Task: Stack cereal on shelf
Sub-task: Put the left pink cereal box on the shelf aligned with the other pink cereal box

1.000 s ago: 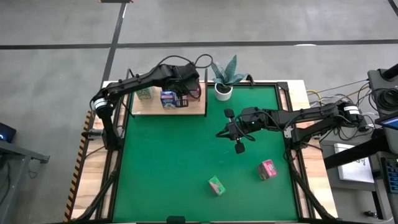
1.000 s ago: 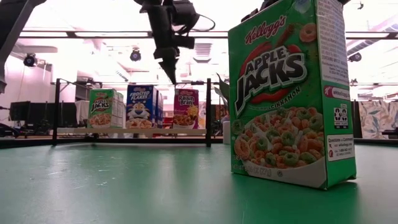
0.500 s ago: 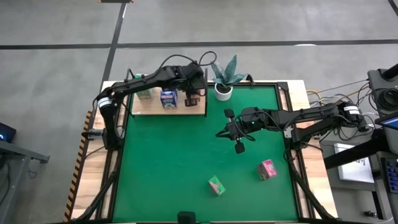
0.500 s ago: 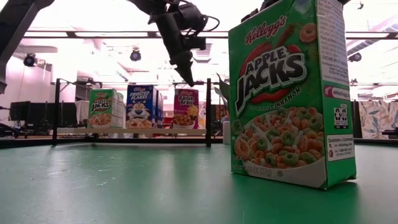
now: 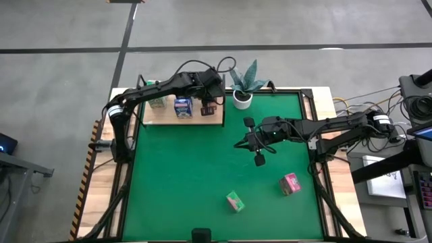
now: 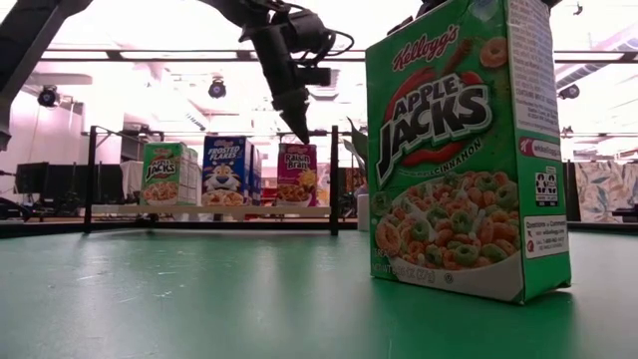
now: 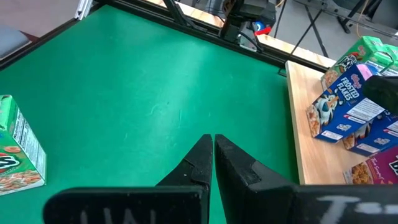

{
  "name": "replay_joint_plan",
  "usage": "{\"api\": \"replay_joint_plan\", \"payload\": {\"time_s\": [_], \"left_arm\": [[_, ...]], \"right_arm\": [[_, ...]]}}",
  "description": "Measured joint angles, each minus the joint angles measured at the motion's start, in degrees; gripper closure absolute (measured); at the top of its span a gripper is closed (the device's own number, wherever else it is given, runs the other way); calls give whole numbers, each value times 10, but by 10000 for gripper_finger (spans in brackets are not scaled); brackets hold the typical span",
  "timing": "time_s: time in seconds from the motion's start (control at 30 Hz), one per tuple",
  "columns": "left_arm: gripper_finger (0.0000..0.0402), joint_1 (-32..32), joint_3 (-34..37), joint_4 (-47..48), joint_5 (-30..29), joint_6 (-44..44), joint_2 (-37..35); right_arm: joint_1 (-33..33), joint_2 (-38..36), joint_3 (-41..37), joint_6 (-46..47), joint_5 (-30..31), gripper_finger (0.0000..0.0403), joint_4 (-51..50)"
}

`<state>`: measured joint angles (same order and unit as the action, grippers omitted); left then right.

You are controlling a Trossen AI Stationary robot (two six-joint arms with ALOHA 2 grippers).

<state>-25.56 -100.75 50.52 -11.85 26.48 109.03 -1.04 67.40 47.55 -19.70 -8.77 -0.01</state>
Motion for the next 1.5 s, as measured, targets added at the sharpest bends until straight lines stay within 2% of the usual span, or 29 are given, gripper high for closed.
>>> {"api": "replay_joint_plan", "payload": {"time_s": [0.57,0.97,1.1,1.3,1.5], "left_arm": [[402,3,-13,23,-11,0,-2],[402,-11,-119,197,-12,-6,-4],[402,-31,-111,205,-12,-15,-4],[402,-55,-61,186,-12,-17,-4],[402,-57,-35,163,-13,-17,-4]], "right_arm": [[0,0,0,-3,0,394,0],[0,0,0,-3,0,394,-2],[0,0,0,-3,0,394,-2],[0,0,0,-2,0,394,-2],[0,0,0,-4,0,394,-2]]}}
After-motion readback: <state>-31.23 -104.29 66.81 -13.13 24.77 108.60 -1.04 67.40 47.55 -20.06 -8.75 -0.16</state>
